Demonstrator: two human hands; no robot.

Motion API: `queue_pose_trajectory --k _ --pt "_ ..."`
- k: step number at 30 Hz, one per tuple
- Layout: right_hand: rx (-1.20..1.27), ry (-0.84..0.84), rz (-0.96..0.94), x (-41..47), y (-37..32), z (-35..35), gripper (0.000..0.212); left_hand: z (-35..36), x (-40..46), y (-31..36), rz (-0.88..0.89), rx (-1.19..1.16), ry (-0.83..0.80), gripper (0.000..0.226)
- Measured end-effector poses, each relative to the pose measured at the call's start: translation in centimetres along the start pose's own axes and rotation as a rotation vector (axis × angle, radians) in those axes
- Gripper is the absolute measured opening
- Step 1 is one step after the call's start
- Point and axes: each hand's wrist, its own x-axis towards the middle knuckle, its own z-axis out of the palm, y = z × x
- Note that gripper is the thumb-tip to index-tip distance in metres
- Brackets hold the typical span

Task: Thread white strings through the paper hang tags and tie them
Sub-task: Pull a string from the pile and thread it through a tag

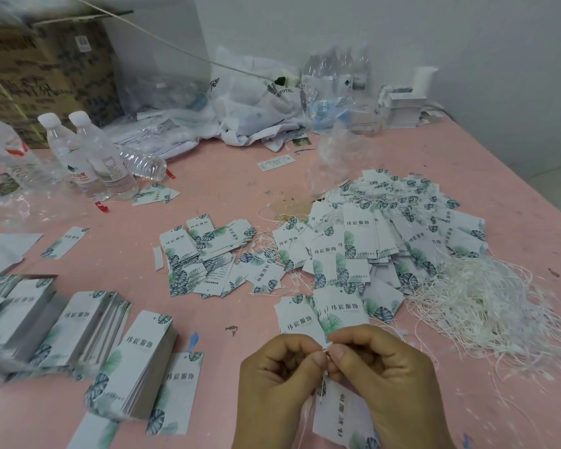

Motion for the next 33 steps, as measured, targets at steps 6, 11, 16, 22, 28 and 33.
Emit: queue_pose_trajectory --k 6,11,16,22,28,33 --pt "-0.055 -0.017 -0.023 0.2 0.5 -0.2 0.030 0.0 0.0 0.0 0.002 0.003 -0.005 0.023" --pt "-0.085 -0.037 -0.032 0.4 0.6 -0.2 0.035 -0.2 0.0 -0.1 0.015 0.013 -0.019 0.023" --pt "0.025 -0.114 0.113 1.1 0.0 -0.7 0.027 -0.3 0.0 -0.3 0.027 0.025 -0.034 0.025" --pt "0.088 -0.192 0.210 1.4 -0.4 -1.1 0.016 -0.3 0.1 -0.4 0.053 0.029 -0.062 0.024" --pt "-0.176 -0.283 0.077 1.6 0.2 -2.2 0.039 -1.0 0.8 -0.2 -0.057 -0.225 -0.019 0.032" --pt "-0.387 -0.602 0.075 1.1 1.2 -1.6 0.064 -1.4 1.2 0.4 -0.160 -0.534 -0.134 0.037"
